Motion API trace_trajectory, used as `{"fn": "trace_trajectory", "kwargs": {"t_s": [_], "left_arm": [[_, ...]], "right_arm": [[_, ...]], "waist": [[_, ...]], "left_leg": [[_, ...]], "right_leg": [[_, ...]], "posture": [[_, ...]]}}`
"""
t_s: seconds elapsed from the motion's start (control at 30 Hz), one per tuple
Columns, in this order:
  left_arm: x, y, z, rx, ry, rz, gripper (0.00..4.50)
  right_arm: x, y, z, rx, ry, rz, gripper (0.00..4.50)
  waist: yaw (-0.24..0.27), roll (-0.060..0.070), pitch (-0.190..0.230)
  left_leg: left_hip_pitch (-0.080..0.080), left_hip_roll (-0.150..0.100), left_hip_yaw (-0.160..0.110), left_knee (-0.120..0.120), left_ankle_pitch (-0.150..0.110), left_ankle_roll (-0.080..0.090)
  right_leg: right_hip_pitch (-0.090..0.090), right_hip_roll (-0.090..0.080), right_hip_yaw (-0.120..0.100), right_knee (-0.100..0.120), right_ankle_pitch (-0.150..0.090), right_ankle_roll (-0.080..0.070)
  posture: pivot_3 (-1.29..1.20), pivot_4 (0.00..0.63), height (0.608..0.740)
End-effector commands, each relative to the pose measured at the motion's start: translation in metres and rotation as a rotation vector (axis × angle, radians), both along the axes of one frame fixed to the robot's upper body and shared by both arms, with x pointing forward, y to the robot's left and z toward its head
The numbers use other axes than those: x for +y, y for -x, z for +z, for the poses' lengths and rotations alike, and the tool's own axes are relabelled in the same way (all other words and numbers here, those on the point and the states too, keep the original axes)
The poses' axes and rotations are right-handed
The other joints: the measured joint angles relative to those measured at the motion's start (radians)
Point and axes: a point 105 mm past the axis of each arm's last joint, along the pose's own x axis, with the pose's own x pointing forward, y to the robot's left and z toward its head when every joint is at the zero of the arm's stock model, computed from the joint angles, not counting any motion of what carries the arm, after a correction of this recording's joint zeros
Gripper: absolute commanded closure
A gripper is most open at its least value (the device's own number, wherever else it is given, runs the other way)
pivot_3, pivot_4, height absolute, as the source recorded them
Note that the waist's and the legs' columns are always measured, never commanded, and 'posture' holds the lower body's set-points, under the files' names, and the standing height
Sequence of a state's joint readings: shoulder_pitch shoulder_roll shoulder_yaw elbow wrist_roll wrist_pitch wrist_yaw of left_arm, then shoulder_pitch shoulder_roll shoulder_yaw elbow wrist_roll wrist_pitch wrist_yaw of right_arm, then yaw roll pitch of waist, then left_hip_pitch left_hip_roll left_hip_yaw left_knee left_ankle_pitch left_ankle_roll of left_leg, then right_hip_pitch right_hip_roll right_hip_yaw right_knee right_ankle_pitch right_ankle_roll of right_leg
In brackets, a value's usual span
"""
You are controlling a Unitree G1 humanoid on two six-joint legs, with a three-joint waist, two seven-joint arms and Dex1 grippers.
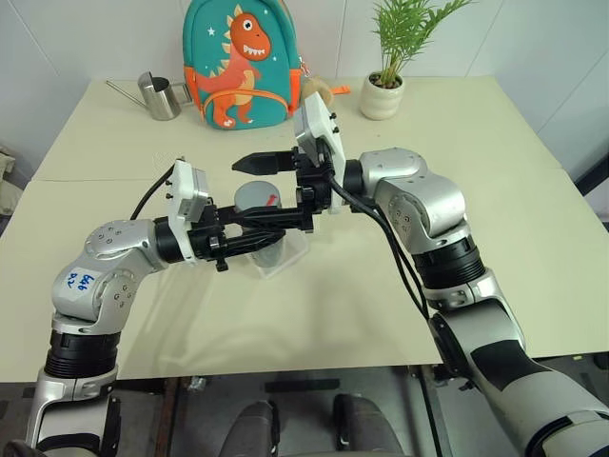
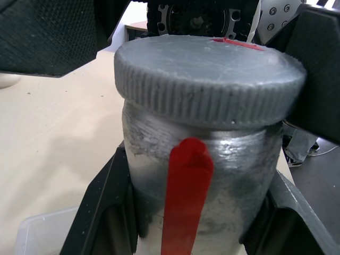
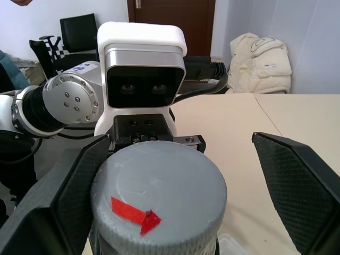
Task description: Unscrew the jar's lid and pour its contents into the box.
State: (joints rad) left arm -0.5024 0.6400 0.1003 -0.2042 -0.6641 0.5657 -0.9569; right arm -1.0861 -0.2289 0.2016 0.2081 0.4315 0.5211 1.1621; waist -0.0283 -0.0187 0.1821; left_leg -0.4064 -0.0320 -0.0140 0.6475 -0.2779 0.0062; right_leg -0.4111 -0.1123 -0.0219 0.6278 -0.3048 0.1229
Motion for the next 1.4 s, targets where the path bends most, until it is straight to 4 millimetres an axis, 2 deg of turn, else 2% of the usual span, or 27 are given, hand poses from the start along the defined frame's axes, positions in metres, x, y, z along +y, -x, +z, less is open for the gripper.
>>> {"fn": "trace_trajectory", "kwargs": {"t_s": [0.03, 0.23, 0.43, 0.6, 0.77, 0.87, 1.0, 1.23, 1.4], "left_arm": [[-0.003, 0.008, 0.010, -0.058, 0.008, -0.026, 2.59], [-0.002, 0.009, 0.008, -0.052, 0.007, -0.020, 2.59], [-0.001, 0.009, 0.009, -0.051, 0.006, -0.016, 2.59], [0.001, 0.009, 0.009, -0.051, 0.001, -0.012, 2.59], [0.003, 0.008, 0.009, -0.052, -0.004, -0.008, 2.59], [0.002, 0.008, 0.009, -0.051, -0.005, -0.009, 2.59], [0.001, 0.006, 0.009, -0.049, -0.003, -0.010, 2.59], [-0.001, 0.003, 0.010, -0.052, -0.004, -0.015, 2.59], [-0.001, 0.003, 0.009, -0.050, -0.007, -0.019, 2.59]], "right_arm": [[-0.020, -0.009, 0.017, -0.036, -0.039, -0.050, 0.03], [-0.046, -0.025, 0.019, -0.006, -0.050, -0.129, 0.03], [-0.072, -0.036, 0.010, 0.008, -0.006, -0.189, 0.03], [-0.079, -0.029, 0.009, 0.023, 0.002, -0.152, 0.03], [-0.071, -0.011, 0.023, 0.021, -0.040, -0.048, 0.03], [-0.052, 0.004, 0.032, 0.010, -0.069, 0.014, 0.03], [-0.026, 0.017, 0.028, -0.003, -0.061, 0.054, 0.03], [0.001, 0.011, 0.020, -0.055, -0.017, 0.011, 0.03], [0.007, 0.003, 0.023, -0.076, -0.031, -0.024, 0.03]], "waist": [[0.000, 0.000, 0.000], [0.000, 0.000, 0.000], [0.004, 0.000, 0.000], [-0.003, 0.000, 0.000], [0.000, 0.000, 0.000], [0.000, 0.000, 0.000], [0.001, 0.000, 0.000], [0.001, 0.000, 0.000], [0.000, 0.000, 0.000]], "left_leg": [[0.000, 0.000, 0.000, 0.000, 0.000, 0.000], [0.000, 0.000, 0.000, 0.000, 0.000, 0.000], [0.000, 0.000, 0.000, 0.000, 0.000, 0.000], [0.000, 0.000, 0.002, -0.001, 0.000, 0.001], [0.000, 0.001, 0.002, 0.000, 0.000, 0.000], [0.000, 0.001, 0.002, 0.001, 0.000, 0.000], [0.000, 0.001, 0.001, 0.001, 0.000, 0.000], [0.000, 0.001, 0.000, 0.000, 0.000, 0.000], [0.000, 0.000, 0.001, 0.000, 0.000, 0.000]], "right_leg": [[0.000, 0.000, 0.000, 0.000, 0.000, 0.000], [0.000, 0.000, 0.000, 0.000, 0.000, 0.000], [0.001, 0.000, 0.000, -0.001, 0.000, 0.000], [0.000, 0.000, 0.001, -0.001, 0.000, 0.000], [0.000, 0.000, 0.000, -0.001, 0.000, 0.000], [0.001, 0.000, 0.001, -0.001, 0.000, 0.000], [0.000, 0.000, 0.000, -0.001, 0.000, 0.000], [0.000, 0.000, 0.000, 0.000, 0.000, 0.000], [0.000, 0.000, 0.000, 0.000, 0.000, 0.000]], "posture": [[0.00, 0.150, 0.740], [0.00, 0.150, 0.740], [0.00, 0.150, 0.740], [0.00, 0.150, 0.740], [0.00, 0.150, 0.740], [0.00, 0.150, 0.740], [0.00, 0.150, 0.740], [0.00, 0.150, 0.740], [0.00, 0.150, 0.740]]}}
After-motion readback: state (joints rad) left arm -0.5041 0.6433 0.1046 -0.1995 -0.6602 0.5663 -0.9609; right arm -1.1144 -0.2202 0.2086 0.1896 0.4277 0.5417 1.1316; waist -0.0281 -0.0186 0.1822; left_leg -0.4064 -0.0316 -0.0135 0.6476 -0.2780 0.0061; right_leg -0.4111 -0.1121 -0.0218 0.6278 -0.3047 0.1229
